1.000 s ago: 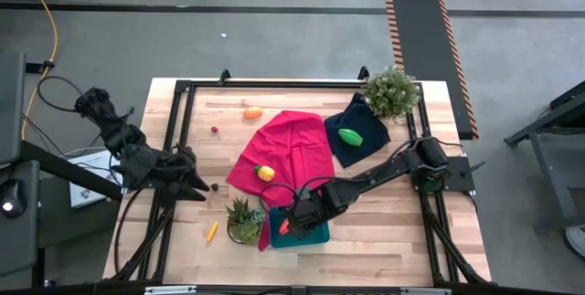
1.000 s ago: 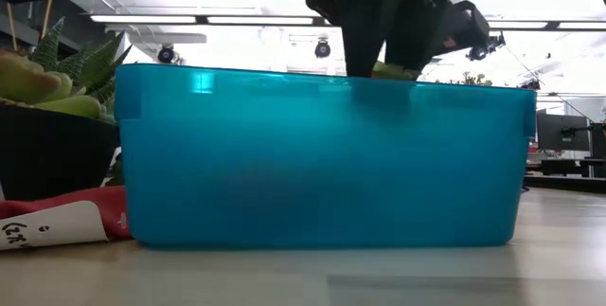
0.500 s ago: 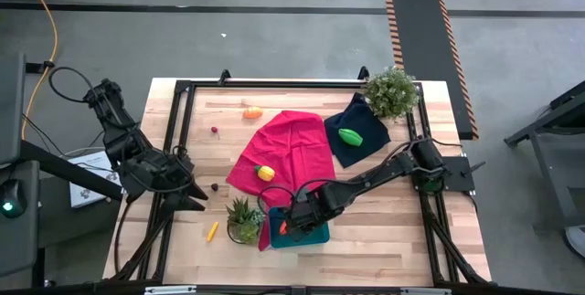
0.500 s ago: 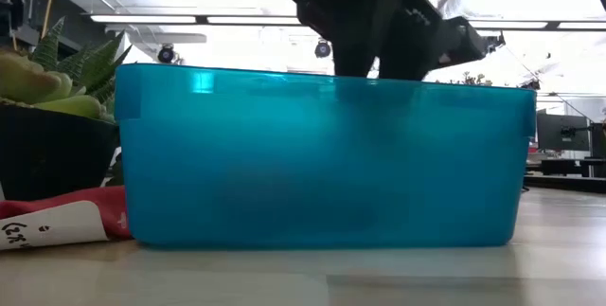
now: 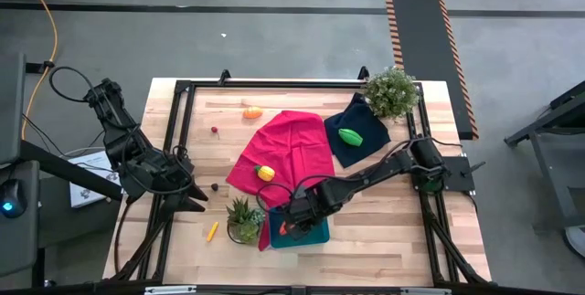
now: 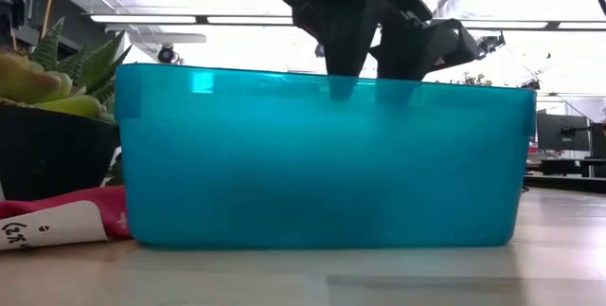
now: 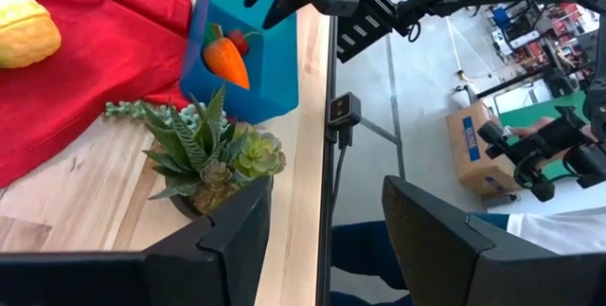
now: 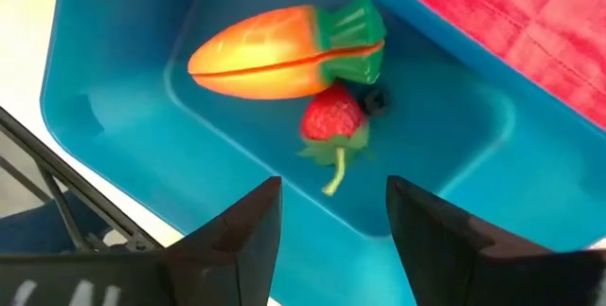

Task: Pick and placing Produce into tupperware
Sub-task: Put the yellow croissant into the blue bin

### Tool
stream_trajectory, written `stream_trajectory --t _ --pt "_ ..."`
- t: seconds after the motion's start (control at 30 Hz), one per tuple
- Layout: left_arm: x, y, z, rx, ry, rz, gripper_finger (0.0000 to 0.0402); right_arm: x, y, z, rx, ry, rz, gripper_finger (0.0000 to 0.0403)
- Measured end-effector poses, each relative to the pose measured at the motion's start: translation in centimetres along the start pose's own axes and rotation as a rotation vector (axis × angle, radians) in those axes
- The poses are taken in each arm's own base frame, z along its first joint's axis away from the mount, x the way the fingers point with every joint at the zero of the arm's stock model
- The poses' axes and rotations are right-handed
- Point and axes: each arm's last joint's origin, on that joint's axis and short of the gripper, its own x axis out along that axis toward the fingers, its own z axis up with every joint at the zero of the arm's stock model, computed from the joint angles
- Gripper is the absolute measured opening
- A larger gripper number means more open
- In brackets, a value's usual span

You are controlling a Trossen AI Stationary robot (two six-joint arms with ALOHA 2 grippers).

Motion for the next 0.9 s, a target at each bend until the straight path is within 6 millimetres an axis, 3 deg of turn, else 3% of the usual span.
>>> stream_trajectory --t 0.27,0.47,0.67,0.9 --pt "0.0 0.0 -0.1 0.0 0.021 -0.011 0.0193 -0.1 0.4 0.2 -0.003 -0.054 0.031 0.0181" --pt "0.0 -0.1 0.0 -0.004 0.017 -0.02 0.0193 -0.9 2.1 0.9 -0.052 -0.145 0.202 0.0181" --pt "0.0 -0.3 0.1 -0.013 0.007 -0.039 0.0193 -2.9 4.3 1.9 -0.14 -0.384 0.327 0.0181" --pt "0.0 -0.4 0.2 -0.008 -0.007 -0.04 0.0193 -5.4 5.2 3.5 -0.216 -0.526 0.346 0.0181"
